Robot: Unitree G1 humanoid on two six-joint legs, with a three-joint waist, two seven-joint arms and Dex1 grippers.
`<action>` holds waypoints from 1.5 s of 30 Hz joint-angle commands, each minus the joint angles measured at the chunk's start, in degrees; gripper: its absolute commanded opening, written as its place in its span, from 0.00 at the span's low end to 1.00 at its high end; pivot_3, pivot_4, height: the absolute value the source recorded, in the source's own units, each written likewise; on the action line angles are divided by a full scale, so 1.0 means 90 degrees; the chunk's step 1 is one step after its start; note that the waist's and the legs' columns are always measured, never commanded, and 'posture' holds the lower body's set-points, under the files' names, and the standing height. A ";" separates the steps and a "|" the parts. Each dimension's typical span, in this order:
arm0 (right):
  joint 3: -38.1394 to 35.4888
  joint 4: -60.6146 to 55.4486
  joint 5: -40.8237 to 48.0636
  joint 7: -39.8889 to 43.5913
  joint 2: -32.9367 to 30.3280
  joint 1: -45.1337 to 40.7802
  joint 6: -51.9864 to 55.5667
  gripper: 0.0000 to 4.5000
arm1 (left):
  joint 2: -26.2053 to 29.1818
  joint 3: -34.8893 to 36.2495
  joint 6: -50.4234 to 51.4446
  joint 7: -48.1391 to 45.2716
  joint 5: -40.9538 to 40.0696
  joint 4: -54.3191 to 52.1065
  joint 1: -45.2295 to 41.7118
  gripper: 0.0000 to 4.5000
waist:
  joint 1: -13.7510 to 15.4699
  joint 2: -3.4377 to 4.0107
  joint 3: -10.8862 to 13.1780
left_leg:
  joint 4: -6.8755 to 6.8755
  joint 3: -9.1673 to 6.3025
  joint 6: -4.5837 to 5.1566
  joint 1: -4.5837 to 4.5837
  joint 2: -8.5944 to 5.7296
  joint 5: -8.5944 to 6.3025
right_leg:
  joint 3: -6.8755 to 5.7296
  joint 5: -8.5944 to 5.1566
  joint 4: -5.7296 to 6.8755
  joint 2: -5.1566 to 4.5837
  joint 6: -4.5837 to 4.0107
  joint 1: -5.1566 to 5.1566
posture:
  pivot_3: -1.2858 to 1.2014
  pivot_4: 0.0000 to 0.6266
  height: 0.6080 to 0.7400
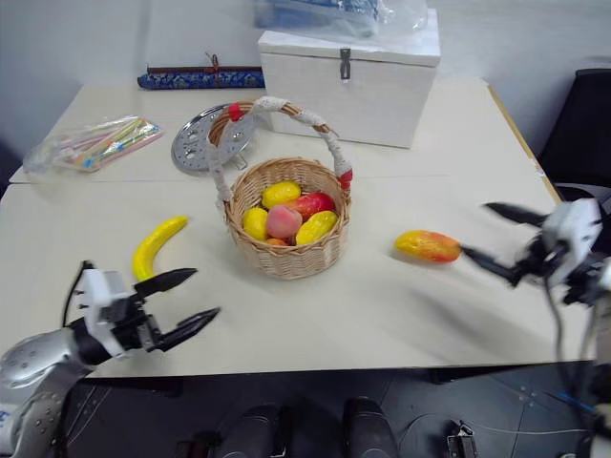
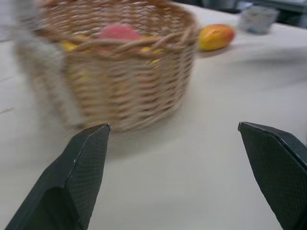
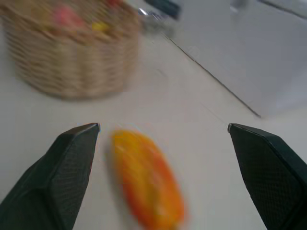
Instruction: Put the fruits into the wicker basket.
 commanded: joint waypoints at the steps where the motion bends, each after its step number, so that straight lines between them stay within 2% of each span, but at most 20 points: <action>1: 0.0625 -0.1357 -0.0081 -0.0009 0.0602 0.0450 -0.0363 0.99 | -0.0186 0.1028 -0.0242 0.0394 -0.0138 0.0110 0.0370 1.00 | 0.0040 -0.0001 0.0000 | 0.0001 -0.0003 0.0002 -0.0004 -0.0002 -0.0002 | -0.0002 0.0000 -0.0002 -0.0004 0.0000 0.0000 | 0.52 0.24 1.00; 5: 0.1497 -0.2358 -0.0144 0.0198 0.1286 0.0737 -0.0736 0.99 | -0.0438 0.2221 -0.0317 0.0462 -0.0261 0.0620 0.1330 1.00 | 0.0007 -0.0001 0.0000 | 0.0000 -0.0002 0.0020 -0.0006 -0.0017 -0.0019 | 0.0001 0.0000 -0.0013 -0.0023 0.0000 -0.0001 | 0.52 0.24 1.00; 8: 0.1833 -0.2883 -0.0007 0.0197 0.1523 0.0906 -0.0710 0.99 | -0.0587 0.3125 -0.0111 0.0856 -0.0585 0.1271 0.1647 1.00 | 0.0000 -0.0011 -0.0004 | 0.0000 -0.0004 0.0024 -0.0005 -0.0017 -0.0031 | 0.0000 -0.0001 -0.0019 -0.0024 -0.0002 0.0000 | 0.52 0.24 1.00; 12: 0.1969 -0.3219 0.0136 0.0034 0.1583 0.0981 -0.0441 0.99 | -0.0482 0.3457 0.0454 0.1168 -0.0695 0.1561 0.1931 1.00 | 0.0033 -0.0034 -0.0018 | -0.0001 -0.0011 0.0042 -0.0003 -0.0021 -0.0044 | -0.0004 -0.0003 -0.0021 -0.0035 -0.0006 0.0003 | 0.52 0.24 1.00; 14: 0.1931 -0.3382 0.0259 -0.0289 0.1604 0.0936 -0.0126 0.99 | -0.0394 0.3399 0.0888 0.1332 -0.0853 0.1227 0.2008 1.00 | 0.0043 -0.0039 -0.0021 | -0.0001 -0.0017 0.0055 -0.0004 -0.0023 -0.0051 | -0.0004 -0.0005 -0.0024 -0.0040 -0.0009 0.0005 | 0.52 0.24 1.00; 18: 0.1921 -0.3494 0.0198 -0.0701 0.1719 0.0668 0.0004 0.99 | 0.0265 0.3419 0.2079 0.1548 -0.1534 0.0579 0.1847 1.00 | 0.0023 -0.0067 -0.0038 | -0.0005 -0.0030 0.0056 -0.0006 -0.0023 -0.0055 | -0.0006 -0.0010 -0.0022 -0.0042 -0.0019 0.0003 | 0.52 0.24 1.00; 22: 0.2019 -0.3296 0.0016 -0.0802 0.1807 0.0485 -0.0048 0.99 | 0.1484 0.3074 0.3579 0.1755 -0.1965 0.0379 0.1445 1.00 | -0.0013 -0.0053 -0.0031 | -0.0014 -0.0034 0.0034 -0.0003 -0.0024 -0.0042 | -0.0008 -0.0012 -0.0019 -0.0041 -0.0024 0.0001 | 0.52 0.24 1.00; 25: 0.2033 -0.3163 -0.0121 -0.0926 0.1871 0.0376 -0.0090 0.99 | 0.2140 0.2476 0.4408 0.2311 -0.2017 0.0765 0.0335 1.00 | -0.0001 -0.0041 -0.0025 | -0.0020 -0.0033 0.0022 -0.0005 -0.0027 -0.0034 | -0.0007 -0.0013 -0.0019 -0.0040 -0.0025 -0.0004 | 0.52 0.24 1.00; 27: 0.2042 -0.3106 -0.0195 -0.1002 0.1926 0.0316 -0.0121 0.99 | 0.2329 0.1932 0.4861 0.2582 -0.1952 0.1104 -0.0467 1.00 | -0.0009 -0.0042 -0.0024 | -0.0023 -0.0034 0.0014 -0.0003 -0.0028 -0.0029 | -0.0008 -0.0013 -0.0013 -0.0038 -0.0025 -0.0006 | 0.52 0.24 1.00; 30: 0.2119 -0.3123 -0.0314 -0.1077 0.1975 0.0285 -0.0161 0.99 | 0.2254 0.1149 0.5322 0.2882 -0.1754 0.1964 -0.1726 1.00 | -0.0014 -0.0041 -0.0024 | -0.0024 -0.0033 0.0009 -0.0003 -0.0031 -0.0025 | -0.0008 -0.0013 -0.0003 -0.0037 -0.0024 -0.0009 | 0.52 0.24 1.00; 36: 0.2106 -0.3150 -0.0394 -0.1213 0.1994 0.0295 -0.0169 0.99 | 0.2271 0.0221 0.5227 0.2359 -0.1288 0.3044 -0.2889 1.00 | -0.0072 -0.0044 -0.0025 | -0.0031 -0.0031 -0.0001 -0.0008 -0.0030 -0.0019 | -0.0011 -0.0011 0.0015 -0.0026 -0.0020 -0.0020 | 0.52 0.24 1.00; 39: 0.2170 -0.3112 -0.0490 -0.1225 0.2025 0.0315 -0.0214 1.00 | 0.2188 -0.0277 0.5047 0.2173 -0.0969 0.3251 -0.3229 0.87 | -0.0064 -0.0044 -0.0025 | -0.0031 -0.0030 -0.0002 -0.0009 -0.0031 -0.0018 | -0.0012 -0.0010 0.0014 -0.0027 -0.0019 -0.0019 | 0.52 0.24 1.00; 45: 0.2165 -0.3019 -0.0583 -0.1336 0.2124 0.0223 -0.0250 1.00 | 0.2081 -0.0620 0.4934 0.1833 -0.0654 0.3205 -0.3214 0.48 | -0.0068 -0.0044 -0.0025 | -0.0030 -0.0030 -0.0003 -0.0007 -0.0030 -0.0017 | -0.0010 -0.0010 0.0014 -0.0027 -0.0018 -0.0020 | 0.52 0.24 1.00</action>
